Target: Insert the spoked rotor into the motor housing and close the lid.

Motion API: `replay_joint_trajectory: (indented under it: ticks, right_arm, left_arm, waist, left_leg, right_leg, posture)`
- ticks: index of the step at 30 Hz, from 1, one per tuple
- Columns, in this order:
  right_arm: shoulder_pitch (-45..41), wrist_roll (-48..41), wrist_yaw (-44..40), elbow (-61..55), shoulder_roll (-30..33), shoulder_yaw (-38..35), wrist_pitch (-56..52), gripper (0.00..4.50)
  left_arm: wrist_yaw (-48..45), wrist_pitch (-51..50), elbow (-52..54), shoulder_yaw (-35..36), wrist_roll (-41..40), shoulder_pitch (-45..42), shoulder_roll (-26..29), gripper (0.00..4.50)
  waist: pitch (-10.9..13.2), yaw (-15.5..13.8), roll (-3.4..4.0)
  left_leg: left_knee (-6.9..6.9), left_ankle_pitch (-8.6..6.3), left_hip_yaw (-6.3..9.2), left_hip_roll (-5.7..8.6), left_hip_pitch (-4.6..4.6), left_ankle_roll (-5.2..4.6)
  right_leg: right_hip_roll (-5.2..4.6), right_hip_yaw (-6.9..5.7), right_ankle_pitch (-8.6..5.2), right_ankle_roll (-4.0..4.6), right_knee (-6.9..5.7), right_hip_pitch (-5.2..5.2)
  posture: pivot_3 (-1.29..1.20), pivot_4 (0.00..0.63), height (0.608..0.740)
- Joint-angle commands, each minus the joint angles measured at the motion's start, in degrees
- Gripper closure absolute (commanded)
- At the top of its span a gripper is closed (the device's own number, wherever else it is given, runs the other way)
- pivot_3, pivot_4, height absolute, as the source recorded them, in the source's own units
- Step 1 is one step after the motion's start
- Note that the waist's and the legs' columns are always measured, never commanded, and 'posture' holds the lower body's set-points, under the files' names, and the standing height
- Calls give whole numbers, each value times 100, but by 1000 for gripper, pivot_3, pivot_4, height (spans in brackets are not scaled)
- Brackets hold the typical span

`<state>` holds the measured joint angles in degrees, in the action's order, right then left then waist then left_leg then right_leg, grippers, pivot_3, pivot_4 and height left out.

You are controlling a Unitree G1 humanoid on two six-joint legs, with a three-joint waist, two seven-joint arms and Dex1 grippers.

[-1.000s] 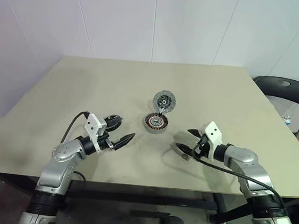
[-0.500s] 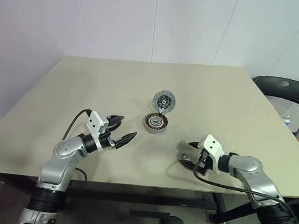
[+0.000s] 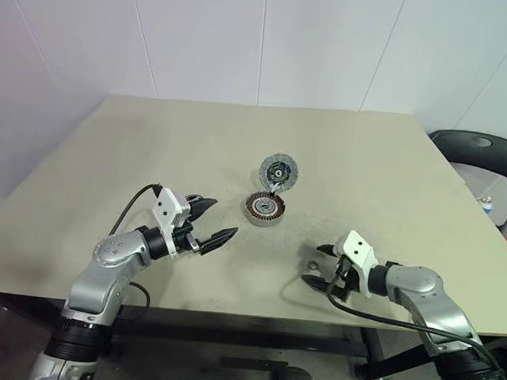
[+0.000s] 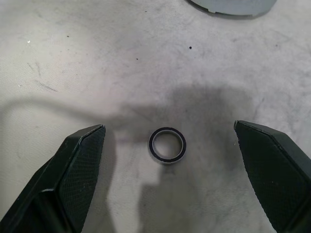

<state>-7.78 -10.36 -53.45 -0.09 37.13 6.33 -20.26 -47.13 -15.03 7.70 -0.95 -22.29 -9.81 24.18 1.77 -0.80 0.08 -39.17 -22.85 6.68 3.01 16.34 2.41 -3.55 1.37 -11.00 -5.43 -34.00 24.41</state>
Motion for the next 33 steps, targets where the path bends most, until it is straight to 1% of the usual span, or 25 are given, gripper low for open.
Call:
replay_joint_trajectory:
  ticks: [1, 7, 8, 11, 13, 14, 16, 18, 19, 20, 24, 26, 33]
  right_arm:
    - [120, -25, -140, 139, 41, 54, -44, 43]
    - [122, 44, -100, 214, 67, 90, 25, 43]
    - [116, 64, -94, 234, 71, 99, 42, 436]
    - [93, 92, -98, 271, 66, 124, 80, 1243]
    - [77, 103, -100, 287, 62, 138, 94, 1946]
    - [67, 107, -102, 290, 64, 148, 100, 2303]
    - [47, 111, -110, 295, 80, 166, 114, 2982]
    - [27, 102, -109, 295, 92, 176, 113, 3654]
    - [10, 87, -87, 301, 77, 163, 101, 3840]
    - [-7, 76, -61, 314, 62, 148, 91, 3836]
    - [-129, -8, 115, 337, -123, 79, 0, 3836]
    - [-273, -123, 261, 243, -336, 20, -136, 3836]
    - [-1096, -347, 1025, 102, -1207, -107, -839, 3836]
  left_arm:
    - [63, -105, 342, 64, -106, -136, 45, 0]
    - [160, -273, 492, 56, -125, -183, 55, 0]
    - [176, -295, 510, 54, -126, -192, 56, 0]
    - [204, -344, 537, 63, -130, -223, 66, 0]
    - [215, -362, 543, 70, -133, -235, 73, 0]
    - [219, -364, 544, 72, -134, -237, 78, 0]
    - [218, -348, 529, 76, -136, -227, 86, 0]
    - [193, -299, 489, 90, -133, -196, 93, 0]
    - [177, -265, 458, 96, -128, -176, 94, 0]
    - [166, -235, 433, 98, -122, -159, 93, 0]
    - [137, -102, 328, 87, -83, -90, 74, 0]
    - [131, -41, 291, 77, -64, -53, 62, 0]
    - [72, 213, 82, 59, -11, 34, 35, 0]
  waist:
    - [-1, -2, -2]
    - [-4, -1, -7]
    - [-4, -1, -7]
    - [-4, -1, -9]
    - [-2, 2, -11]
    - [-1, 4, -12]
    - [2, 7, -14]
    - [5, 7, -16]
    - [5, 4, -17]
    - [5, 2, -17]
    - [5, 9, -17]
    - [7, 29, -20]
    - [14, 36, -14]
  left_leg:
    - [0, 0, 0, 0, 0, 0]
    - [0, -1, -1, 0, -3, -1]
    - [0, -1, 0, 0, -3, -1]
    - [0, -1, -1, 0, -3, -1]
    - [-1, -2, -1, 0, -3, -4]
    - [-1, -15, -1, 0, -7, -28]
    - [-1, -16, -1, 0, -30, -30]
    - [0, -18, -1, 0, -74, -33]
    - [-1, -19, -1, 0, -89, -35]
    - [-1, -19, -1, 0, -95, -35]
    - [-2, -18, -1, 1, -97, -34]
    - [-1, -18, 0, 0, -97, -34]
    - [-1, -17, 2, -4, -91, -32]
  right_leg:
    - [0, 0, 0, 0, 0, -1]
    - [0, 0, 0, 0, 2, -5]
    - [0, 0, 0, 0, 2, -5]
    - [0, 0, 0, 0, 1, -15]
    - [0, 0, -1, 0, 1, -32]
    - [0, 0, -2, 0, 1, -44]
    - [0, 0, -10, 4, 2, -71]
    - [0, 1, -28, -5, 2, -110]
    - [0, 1, -37, -17, 2, -127]
    - [-1, 1, -44, -28, 2, -133]
    - [-1, 3, -44, -29, 0, -133]
    - [-1, 6, -31, -9, -2, -130]
    - [5, 15, -26, -14, -10, -93]
  posture:
    - [0, 0, 740]
    - [0, 0, 740]
    - [0, 0, 740]
    - [0, 0, 740]
    - [0, 0, 740]
    - [0, 0, 740]
    - [0, 0, 740]
    - [0, 0, 740]
    - [0, 0, 740]
    - [0, 0, 740]
    - [0, 0, 740]
    - [0, 0, 740]
    - [0, 0, 740]
